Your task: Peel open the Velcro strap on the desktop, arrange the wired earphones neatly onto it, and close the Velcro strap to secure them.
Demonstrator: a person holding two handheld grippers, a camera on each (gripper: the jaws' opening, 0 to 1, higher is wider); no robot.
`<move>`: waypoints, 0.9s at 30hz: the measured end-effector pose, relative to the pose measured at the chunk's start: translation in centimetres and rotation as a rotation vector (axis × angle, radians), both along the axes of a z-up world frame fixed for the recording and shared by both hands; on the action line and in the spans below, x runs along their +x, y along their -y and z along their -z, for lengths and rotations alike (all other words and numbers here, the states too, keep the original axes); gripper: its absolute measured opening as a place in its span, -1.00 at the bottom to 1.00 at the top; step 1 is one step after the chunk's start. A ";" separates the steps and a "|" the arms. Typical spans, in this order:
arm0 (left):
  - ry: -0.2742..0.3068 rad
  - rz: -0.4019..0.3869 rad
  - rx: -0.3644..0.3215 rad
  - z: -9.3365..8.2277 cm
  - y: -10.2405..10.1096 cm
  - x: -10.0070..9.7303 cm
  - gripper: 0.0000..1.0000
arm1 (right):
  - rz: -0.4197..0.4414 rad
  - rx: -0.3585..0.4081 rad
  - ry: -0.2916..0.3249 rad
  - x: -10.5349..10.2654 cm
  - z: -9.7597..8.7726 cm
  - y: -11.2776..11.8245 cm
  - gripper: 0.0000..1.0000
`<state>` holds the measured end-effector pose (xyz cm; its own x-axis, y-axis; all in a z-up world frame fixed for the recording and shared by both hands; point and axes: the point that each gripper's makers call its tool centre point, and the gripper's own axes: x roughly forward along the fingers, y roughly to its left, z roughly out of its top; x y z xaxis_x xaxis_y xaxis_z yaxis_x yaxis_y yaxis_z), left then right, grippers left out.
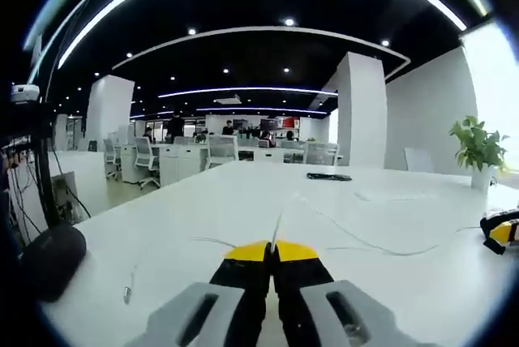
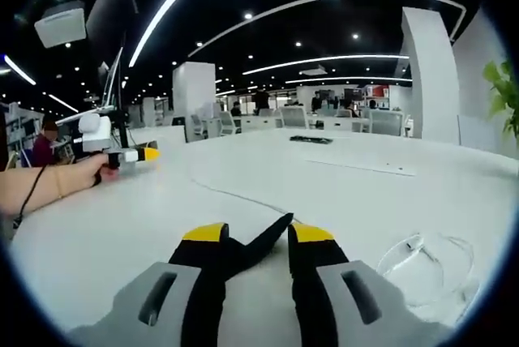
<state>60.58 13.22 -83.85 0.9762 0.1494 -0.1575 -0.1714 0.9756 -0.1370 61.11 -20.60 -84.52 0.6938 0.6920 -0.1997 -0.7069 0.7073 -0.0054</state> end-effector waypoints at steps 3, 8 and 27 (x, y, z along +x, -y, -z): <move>0.005 0.022 -0.021 -0.1 0.6 -0.1 -0.90 | -0.001 -0.004 0.002 0.0 0.0 0.0 -0.40; 0.078 0.118 -0.032 -1.6 3.4 -0.3 -0.90 | 0.004 -0.012 0.008 0.1 0.0 0.1 -0.47; 0.432 0.495 -0.088 -15.8 18.2 -7.2 -0.91 | -0.019 -0.042 0.022 -0.2 0.3 -0.3 -0.55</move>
